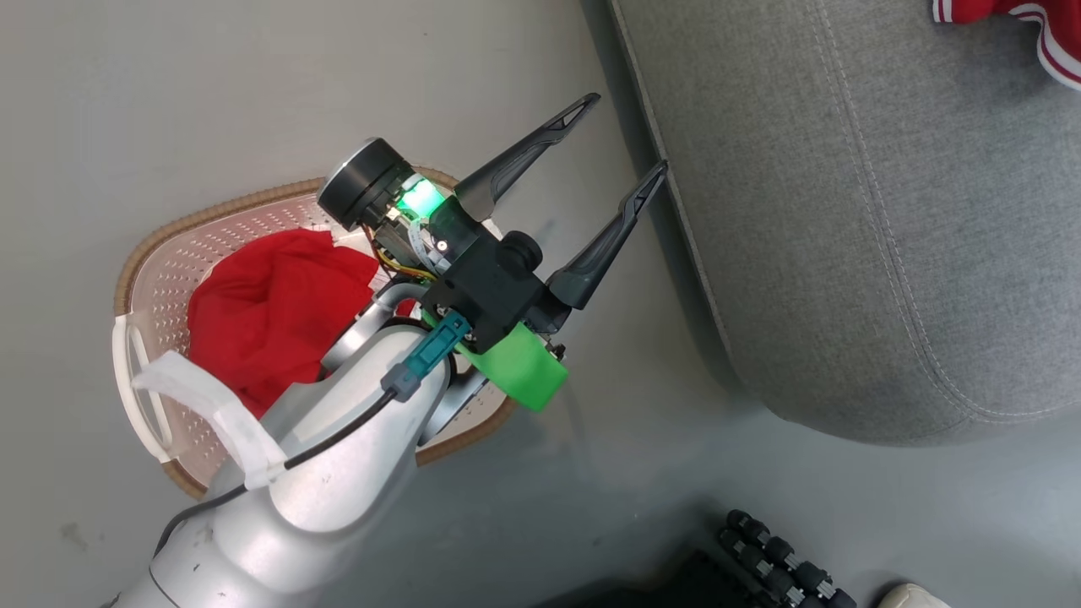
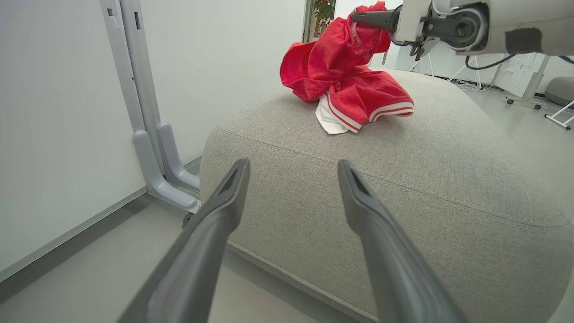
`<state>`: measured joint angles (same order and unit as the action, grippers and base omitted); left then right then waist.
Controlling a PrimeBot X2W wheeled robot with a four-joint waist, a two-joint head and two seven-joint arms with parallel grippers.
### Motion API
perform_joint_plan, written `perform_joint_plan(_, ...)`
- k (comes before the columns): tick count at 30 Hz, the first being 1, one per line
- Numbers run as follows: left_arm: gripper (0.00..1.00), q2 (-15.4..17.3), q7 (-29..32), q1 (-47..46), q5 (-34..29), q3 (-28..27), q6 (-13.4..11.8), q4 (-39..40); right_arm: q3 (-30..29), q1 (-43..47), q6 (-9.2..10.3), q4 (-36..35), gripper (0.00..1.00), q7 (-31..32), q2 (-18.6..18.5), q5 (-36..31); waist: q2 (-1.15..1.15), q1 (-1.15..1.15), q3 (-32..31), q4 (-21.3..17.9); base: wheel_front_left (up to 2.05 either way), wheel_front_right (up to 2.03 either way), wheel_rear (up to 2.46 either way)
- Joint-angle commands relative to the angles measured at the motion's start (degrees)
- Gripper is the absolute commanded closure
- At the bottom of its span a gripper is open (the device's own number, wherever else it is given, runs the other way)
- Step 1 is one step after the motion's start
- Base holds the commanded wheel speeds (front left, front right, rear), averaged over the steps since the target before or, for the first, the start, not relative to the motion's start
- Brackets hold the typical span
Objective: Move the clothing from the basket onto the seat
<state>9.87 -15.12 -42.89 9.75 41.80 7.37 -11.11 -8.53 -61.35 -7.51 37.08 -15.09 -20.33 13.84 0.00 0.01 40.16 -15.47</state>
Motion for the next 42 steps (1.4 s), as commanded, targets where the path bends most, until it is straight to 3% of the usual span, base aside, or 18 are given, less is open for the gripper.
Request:
perform_joint_plan(1, 0.0, 0.29, -0.05, -0.79, -0.47, -0.22, 0.18, 0.16, -0.02, 1.94, 0.04, 0.46, 1.0, -0.13, 0.38, -0.47, 0.0, -0.01, 0.13, 0.23, 0.0, 0.0, 0.0)
perform_joint_plan(10, 0.0, 0.1, -0.05, -0.16, -0.62, -0.9, 0.18, 0.26, -0.16, 5.71, 0.04, 2.88, 1.0, -0.12, 1.94, -2.55, 0.0, -0.01, -0.37, 0.85, 0.0, 0.0, 0.0)
perform_joint_plan(11, 0.0, 0.05, -0.05, 0.05, -0.58, -1.03, 0.18, 0.21, -0.23, 5.87, 0.04, 2.98, 0.88, -0.12, 2.14, -2.7, 0.0, -0.01, -0.62, 0.81, 0.0, 0.0, 0.0)
perform_joint_plan(12, 0.0, -0.02, -0.05, 0.37, -0.54, -1.22, 0.18, 0.15, -0.25, 6.1, 0.04, 3.1, 0.51, -0.12, 2.33, -2.93, 0.0, -0.01, -1.04, 0.77, 0.0, 0.0, 0.0)
perform_joint_plan(13, 0.0, -0.1, -0.05, 0.66, -0.52, -1.39, 0.18, 0.15, -0.31, 6.2, 0.04, 2.99, 0.0, -0.12, 2.42, -3.01, 0.0, -0.01, -1.37, 0.73, 0.0, 0.0, 0.0)
perform_joint_plan(25, 0.0, -1.2, -0.05, 6.3, 0.41, -5.22, -0.83, 0.53, -0.48, 18.17, 0.04, -2.89, 0.0, -0.12, 4.78, -3.23, 0.0, -0.01, -10.75, 0.16, 0.0, 0.0, 0.0)
perform_joint_plan(42, 0.0, -2.63, -0.05, 19.76, 1.28, -18.07, -3.0, 1.03, 3.42, 36.8, 0.04, -19.48, 0.0, -0.12, 9.26, -1.06, 0.0, -0.01, -24.05, 6.35, 0.0, 0.0, 0.0)
